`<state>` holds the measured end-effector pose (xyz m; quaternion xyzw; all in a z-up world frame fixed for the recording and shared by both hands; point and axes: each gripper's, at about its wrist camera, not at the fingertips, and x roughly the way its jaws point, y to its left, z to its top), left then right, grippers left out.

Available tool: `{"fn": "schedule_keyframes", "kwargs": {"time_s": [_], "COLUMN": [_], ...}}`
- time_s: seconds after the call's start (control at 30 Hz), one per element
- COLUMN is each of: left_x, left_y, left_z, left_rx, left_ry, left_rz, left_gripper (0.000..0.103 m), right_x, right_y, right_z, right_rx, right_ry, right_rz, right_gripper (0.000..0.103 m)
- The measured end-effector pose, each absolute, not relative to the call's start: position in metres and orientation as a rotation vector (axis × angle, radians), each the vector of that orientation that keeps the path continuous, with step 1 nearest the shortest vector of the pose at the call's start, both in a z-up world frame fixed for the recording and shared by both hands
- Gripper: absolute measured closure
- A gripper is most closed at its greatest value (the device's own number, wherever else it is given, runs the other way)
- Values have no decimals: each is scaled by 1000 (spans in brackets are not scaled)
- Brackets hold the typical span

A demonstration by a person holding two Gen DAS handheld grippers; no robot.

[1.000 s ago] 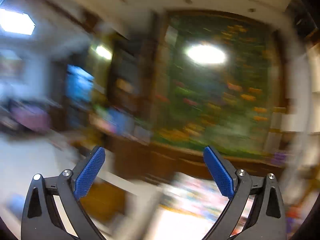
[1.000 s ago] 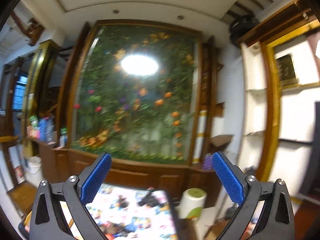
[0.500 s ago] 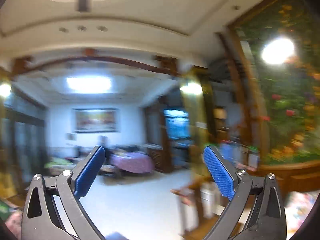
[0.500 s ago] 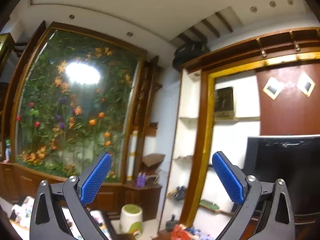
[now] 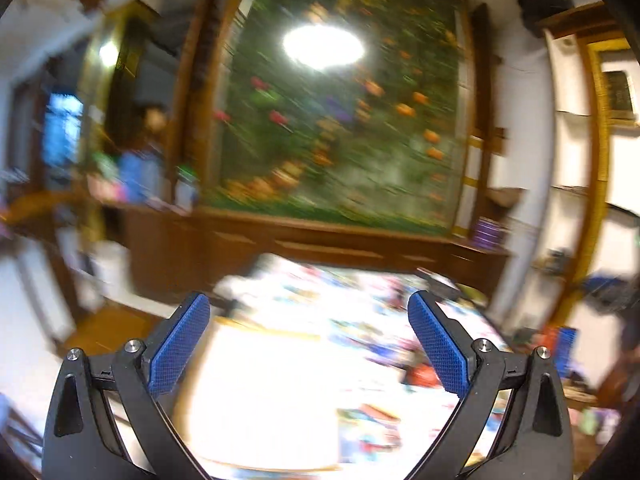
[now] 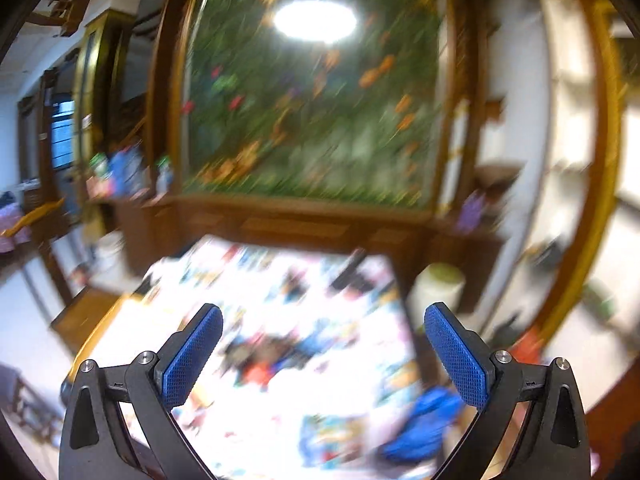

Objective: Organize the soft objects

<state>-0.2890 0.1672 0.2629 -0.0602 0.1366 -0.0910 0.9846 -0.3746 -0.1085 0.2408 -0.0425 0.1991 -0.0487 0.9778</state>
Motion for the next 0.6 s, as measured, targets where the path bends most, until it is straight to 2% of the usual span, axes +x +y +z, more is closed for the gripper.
{"fn": "schedule_keyframes", "kwargs": {"time_s": [0.2,0.33,0.47,0.6], "left_x": [-207,-185,-152,-120], "left_y": [95,68,55,46], "left_z": [193,151,121,80], "left_rx": [-180,-122,-54,-14], "left_ry": [604,753,817,873], "left_rz": [-343,-299,-233,-212], "left_gripper": [3,3,3,3], "right_x": [-301,-277,-268,-235], "right_y": [-126,-152,-159,-163], "right_z": [54,-26,-65,-69], "right_rx": [71,168,117,91], "right_ry": [674,826,848,838], "right_rz": [5,11,1,1], "right_gripper": [2,5,5,5]}}
